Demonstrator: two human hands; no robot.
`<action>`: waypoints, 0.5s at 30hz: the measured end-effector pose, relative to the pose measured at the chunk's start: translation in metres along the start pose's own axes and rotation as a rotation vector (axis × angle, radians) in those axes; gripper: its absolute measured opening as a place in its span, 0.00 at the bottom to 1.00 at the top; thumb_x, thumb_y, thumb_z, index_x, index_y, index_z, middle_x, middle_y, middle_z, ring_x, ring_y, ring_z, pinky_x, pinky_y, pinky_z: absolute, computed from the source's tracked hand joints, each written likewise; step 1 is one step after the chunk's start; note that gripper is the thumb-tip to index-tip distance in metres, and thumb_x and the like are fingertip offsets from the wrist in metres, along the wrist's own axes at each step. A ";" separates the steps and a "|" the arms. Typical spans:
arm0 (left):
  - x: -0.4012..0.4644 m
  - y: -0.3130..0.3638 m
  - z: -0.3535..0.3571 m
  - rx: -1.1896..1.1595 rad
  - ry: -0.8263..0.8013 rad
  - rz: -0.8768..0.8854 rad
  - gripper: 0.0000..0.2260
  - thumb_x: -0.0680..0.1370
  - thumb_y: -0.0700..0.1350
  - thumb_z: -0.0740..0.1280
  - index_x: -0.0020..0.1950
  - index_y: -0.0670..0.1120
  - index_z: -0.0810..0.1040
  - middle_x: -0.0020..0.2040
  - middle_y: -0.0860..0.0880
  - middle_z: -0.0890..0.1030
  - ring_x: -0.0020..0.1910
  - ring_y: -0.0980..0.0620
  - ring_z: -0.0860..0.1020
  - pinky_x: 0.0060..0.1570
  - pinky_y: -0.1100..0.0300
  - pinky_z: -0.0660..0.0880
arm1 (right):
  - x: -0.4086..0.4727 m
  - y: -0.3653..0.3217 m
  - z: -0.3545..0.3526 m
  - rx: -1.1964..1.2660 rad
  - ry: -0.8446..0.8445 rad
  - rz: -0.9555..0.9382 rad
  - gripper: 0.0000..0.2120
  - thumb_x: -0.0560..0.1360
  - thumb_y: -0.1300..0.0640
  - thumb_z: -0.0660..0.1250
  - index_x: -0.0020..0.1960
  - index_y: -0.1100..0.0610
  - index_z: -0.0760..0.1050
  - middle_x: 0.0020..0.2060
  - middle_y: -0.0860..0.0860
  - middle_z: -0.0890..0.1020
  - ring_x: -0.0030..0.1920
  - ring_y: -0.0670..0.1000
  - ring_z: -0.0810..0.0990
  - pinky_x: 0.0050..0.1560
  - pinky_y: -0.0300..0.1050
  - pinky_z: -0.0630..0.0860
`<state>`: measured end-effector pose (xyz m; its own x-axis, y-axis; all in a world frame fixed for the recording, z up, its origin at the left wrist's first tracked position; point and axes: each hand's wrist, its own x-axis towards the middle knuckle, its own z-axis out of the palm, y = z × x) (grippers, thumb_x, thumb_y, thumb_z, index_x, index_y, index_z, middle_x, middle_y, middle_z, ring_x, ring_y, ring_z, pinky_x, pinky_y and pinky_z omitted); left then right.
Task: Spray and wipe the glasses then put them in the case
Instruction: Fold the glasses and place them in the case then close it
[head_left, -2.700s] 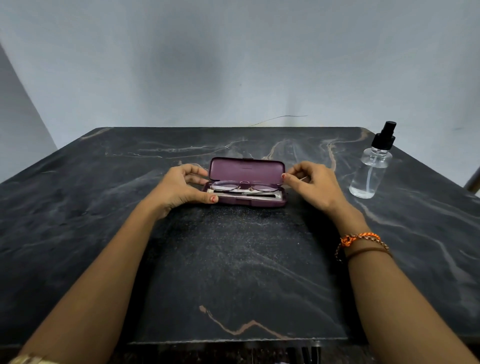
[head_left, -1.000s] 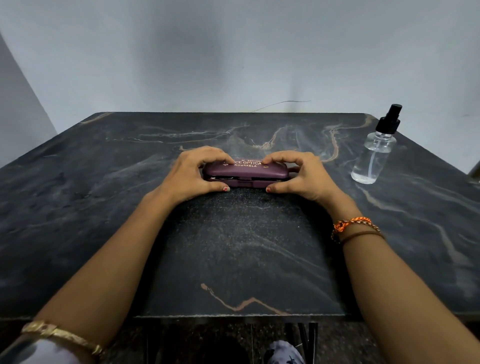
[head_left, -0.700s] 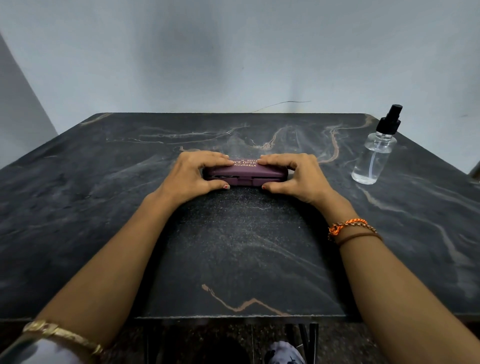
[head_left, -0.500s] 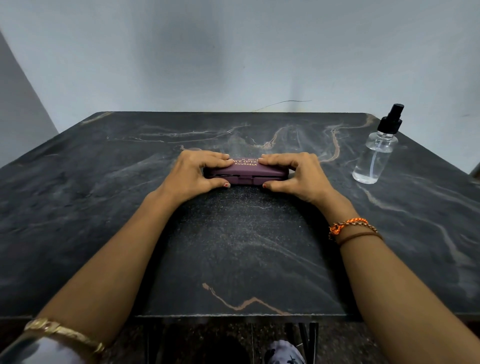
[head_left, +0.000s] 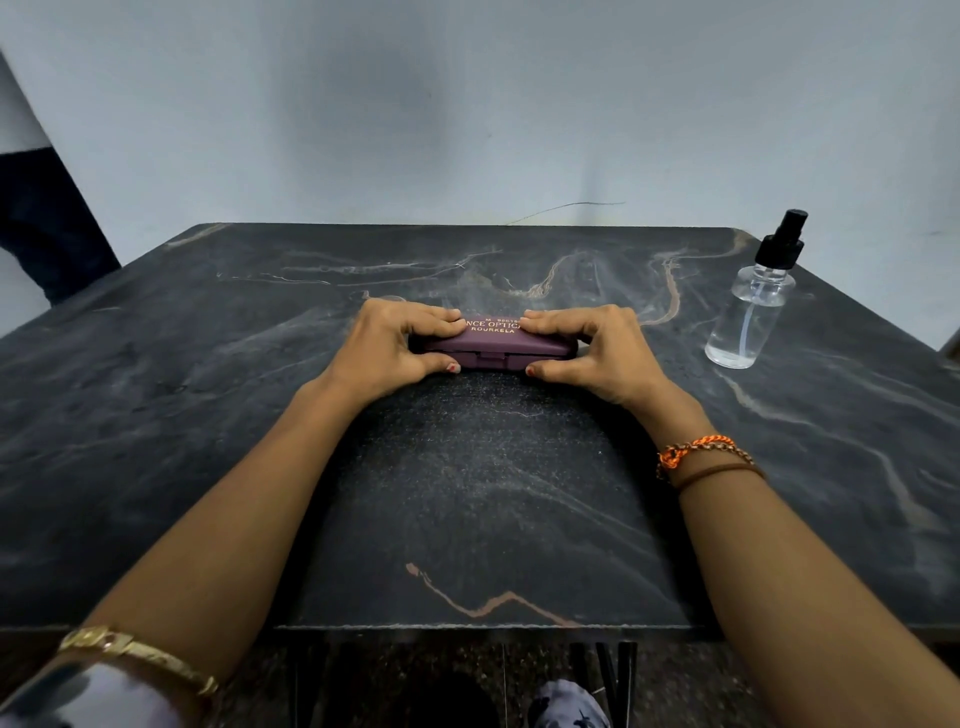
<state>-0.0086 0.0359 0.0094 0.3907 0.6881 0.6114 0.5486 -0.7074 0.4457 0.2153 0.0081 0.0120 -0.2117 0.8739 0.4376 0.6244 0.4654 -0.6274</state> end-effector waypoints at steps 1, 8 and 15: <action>0.000 0.000 0.000 -0.006 0.003 -0.006 0.21 0.59 0.31 0.78 0.50 0.31 0.79 0.51 0.34 0.80 0.51 0.50 0.77 0.54 0.75 0.69 | 0.000 0.000 0.000 0.000 0.002 -0.003 0.23 0.61 0.66 0.76 0.56 0.63 0.79 0.55 0.57 0.81 0.57 0.45 0.77 0.64 0.39 0.70; -0.002 0.002 0.000 -0.005 0.009 -0.005 0.18 0.60 0.32 0.78 0.48 0.31 0.80 0.50 0.34 0.80 0.50 0.49 0.78 0.54 0.65 0.73 | 0.000 0.000 0.001 0.001 0.001 -0.009 0.21 0.61 0.66 0.77 0.54 0.63 0.79 0.54 0.58 0.82 0.56 0.45 0.77 0.62 0.36 0.70; -0.003 0.002 -0.001 -0.026 -0.009 -0.031 0.19 0.59 0.34 0.79 0.48 0.34 0.82 0.50 0.37 0.82 0.50 0.46 0.79 0.54 0.58 0.74 | 0.000 0.002 0.003 0.035 0.016 0.025 0.21 0.62 0.67 0.76 0.54 0.62 0.80 0.55 0.56 0.82 0.56 0.45 0.78 0.58 0.26 0.69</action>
<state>-0.0096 0.0322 0.0086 0.3808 0.7108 0.5913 0.5408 -0.6900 0.4811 0.2139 0.0097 0.0086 -0.1837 0.8832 0.4315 0.6026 0.4480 -0.6604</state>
